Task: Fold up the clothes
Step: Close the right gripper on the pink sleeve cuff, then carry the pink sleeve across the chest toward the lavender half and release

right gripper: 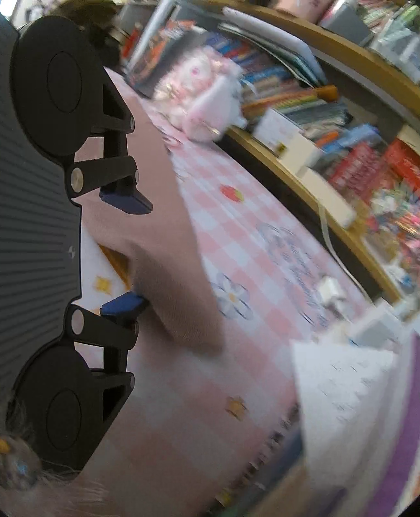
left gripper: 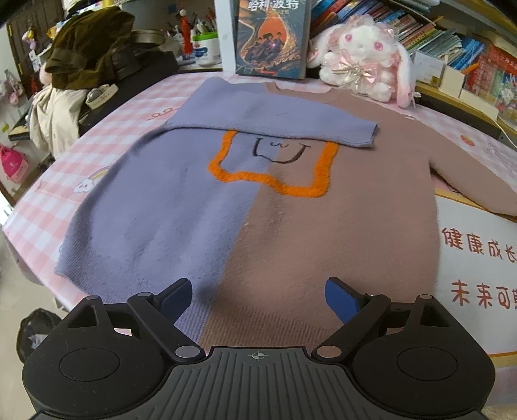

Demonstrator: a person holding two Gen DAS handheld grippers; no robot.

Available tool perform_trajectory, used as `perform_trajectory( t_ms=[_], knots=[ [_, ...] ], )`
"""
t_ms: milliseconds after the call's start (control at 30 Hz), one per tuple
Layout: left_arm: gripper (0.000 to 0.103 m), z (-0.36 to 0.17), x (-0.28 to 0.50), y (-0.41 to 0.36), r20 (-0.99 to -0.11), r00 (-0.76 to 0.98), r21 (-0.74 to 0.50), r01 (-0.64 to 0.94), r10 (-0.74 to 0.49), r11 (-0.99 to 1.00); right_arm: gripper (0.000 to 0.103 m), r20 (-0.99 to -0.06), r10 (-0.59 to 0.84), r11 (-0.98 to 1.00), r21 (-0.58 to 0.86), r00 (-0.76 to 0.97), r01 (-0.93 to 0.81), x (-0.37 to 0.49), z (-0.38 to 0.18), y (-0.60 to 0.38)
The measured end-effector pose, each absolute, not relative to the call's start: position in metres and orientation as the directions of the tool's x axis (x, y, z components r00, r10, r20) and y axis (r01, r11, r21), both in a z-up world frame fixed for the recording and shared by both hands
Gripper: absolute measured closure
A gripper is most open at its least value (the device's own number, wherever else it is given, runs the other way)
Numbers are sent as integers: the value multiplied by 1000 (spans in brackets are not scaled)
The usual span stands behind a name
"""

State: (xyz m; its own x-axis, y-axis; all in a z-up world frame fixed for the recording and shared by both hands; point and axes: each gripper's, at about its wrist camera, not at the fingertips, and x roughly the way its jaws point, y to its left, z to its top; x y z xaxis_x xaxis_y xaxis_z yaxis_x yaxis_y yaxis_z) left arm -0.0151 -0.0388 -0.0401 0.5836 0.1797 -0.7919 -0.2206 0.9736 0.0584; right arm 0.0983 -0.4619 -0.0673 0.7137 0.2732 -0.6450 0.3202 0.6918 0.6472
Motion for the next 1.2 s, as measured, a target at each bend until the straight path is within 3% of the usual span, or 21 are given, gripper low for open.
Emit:
perform_trajectory(
  t_ms=[133,200,500,567,900,1200],
  knots=[
    [11,-40,-16,-40,-790,587,56,-220,178,974,51,-641,324,714,648,695,265,102,-67,-446],
    [11,-40,-18,-38,-788,588,55,-228,182,972,54,-647,270,720,627,713,297,101,-66,-450],
    [11,-41,-19,-32,-790,582,47,-253,191,966,83,-671,166,693,601,723,398,96,-70,-479],
    [11,-41,-18,-31,-790,585,45,-246,185,968,97,-665,180,695,607,725,385,96,-69,-478],
    [11,-43,-18,-10,-781,603,19,-235,161,972,98,-569,201,743,620,797,255,105,-25,-447],
    [11,-41,-18,42,-735,670,-37,-185,98,982,98,-490,282,783,615,825,97,130,19,-355]
  ],
)
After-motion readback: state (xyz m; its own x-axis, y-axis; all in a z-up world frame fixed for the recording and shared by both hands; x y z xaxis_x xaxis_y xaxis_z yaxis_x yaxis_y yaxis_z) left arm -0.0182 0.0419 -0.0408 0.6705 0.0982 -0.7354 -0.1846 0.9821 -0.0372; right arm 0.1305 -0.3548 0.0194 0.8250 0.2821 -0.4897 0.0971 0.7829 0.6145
